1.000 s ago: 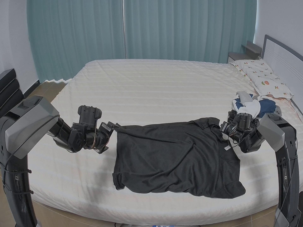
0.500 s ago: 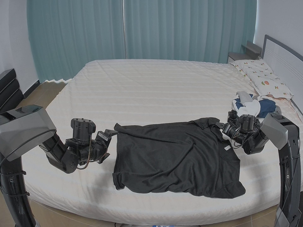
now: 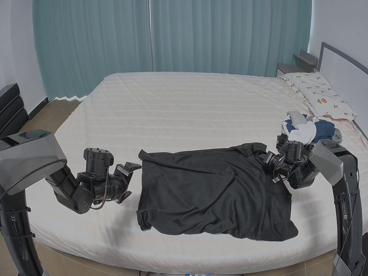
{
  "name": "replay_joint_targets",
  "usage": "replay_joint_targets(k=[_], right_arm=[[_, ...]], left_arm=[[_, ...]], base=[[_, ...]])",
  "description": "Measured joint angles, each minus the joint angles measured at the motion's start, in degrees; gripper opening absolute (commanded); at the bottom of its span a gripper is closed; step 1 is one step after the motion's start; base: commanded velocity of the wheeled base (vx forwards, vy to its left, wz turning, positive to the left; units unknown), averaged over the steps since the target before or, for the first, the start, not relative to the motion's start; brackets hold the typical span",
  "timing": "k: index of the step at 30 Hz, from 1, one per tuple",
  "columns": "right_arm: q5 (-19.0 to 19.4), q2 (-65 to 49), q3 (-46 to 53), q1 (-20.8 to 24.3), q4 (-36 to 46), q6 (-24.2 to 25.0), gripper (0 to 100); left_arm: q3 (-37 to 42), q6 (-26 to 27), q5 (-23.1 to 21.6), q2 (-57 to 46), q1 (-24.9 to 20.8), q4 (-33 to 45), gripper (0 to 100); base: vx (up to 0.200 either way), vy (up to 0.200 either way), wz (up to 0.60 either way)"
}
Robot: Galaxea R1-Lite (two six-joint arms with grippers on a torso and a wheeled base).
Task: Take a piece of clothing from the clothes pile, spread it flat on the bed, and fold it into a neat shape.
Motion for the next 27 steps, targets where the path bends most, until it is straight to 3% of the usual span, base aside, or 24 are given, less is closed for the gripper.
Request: replay_joint_targets(k=[15, 16, 27], right_arm=[[-5.57, 3.95, -12.79, -3.95, -1.1, 0.9, 0], [-5.66, 4.45, -13.2, -4.04, -1.12, 0.9, 100], [-7.77, 5.61, -11.87, -4.25, -0.77, -0.06, 100]], left_arm=[[0.28, 0.09, 0.05, 0.0, -0.13, -0.05, 100], [0.28, 0.12, 0.07, 0.0, -0.17, -0.05, 100], [0.72, 0.22, 0.1, -0.13, -0.27, -0.05, 100]], base=[[0.0, 0.0, 0.0], [0.0, 0.0, 0.0], [0.0, 0.0, 0.0]])
